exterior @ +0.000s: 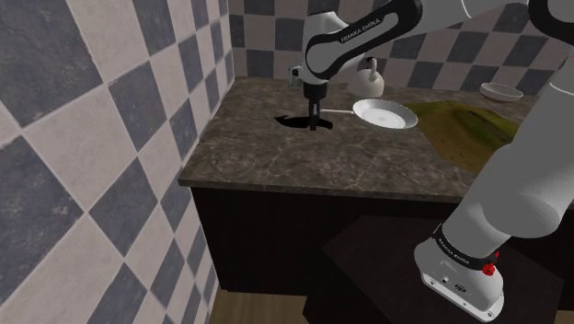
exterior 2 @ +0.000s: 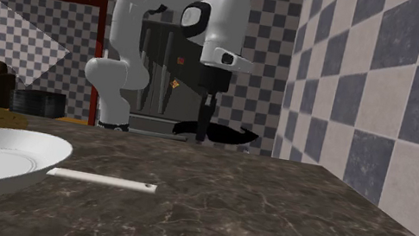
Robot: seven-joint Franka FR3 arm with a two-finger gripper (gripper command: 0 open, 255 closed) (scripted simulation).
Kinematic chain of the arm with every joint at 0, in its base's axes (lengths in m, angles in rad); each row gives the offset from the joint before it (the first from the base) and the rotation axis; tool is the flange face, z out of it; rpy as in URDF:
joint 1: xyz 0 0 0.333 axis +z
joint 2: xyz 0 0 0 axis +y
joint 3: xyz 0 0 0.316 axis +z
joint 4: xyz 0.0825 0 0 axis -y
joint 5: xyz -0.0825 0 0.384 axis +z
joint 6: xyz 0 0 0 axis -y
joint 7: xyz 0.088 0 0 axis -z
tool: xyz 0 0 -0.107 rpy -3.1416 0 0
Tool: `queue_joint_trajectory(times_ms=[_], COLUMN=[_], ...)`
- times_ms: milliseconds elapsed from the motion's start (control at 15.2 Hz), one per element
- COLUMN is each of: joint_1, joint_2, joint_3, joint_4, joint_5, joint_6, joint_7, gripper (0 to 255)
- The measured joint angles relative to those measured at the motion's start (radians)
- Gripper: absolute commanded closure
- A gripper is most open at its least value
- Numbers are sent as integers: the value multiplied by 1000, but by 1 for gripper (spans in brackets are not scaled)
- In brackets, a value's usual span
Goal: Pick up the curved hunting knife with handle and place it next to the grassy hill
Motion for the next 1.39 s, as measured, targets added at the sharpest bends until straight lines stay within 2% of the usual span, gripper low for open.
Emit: queue_joint_trajectory(times_ms=[1122,1386], joint_1=[2,-18], joint_2=[-75,-167], joint_3=[2,-19], joint_4=[143,46], joint_5=[-1,-15], joint_6=[-218,-210], joint_7=[-8,-42], gripper=[255,255])
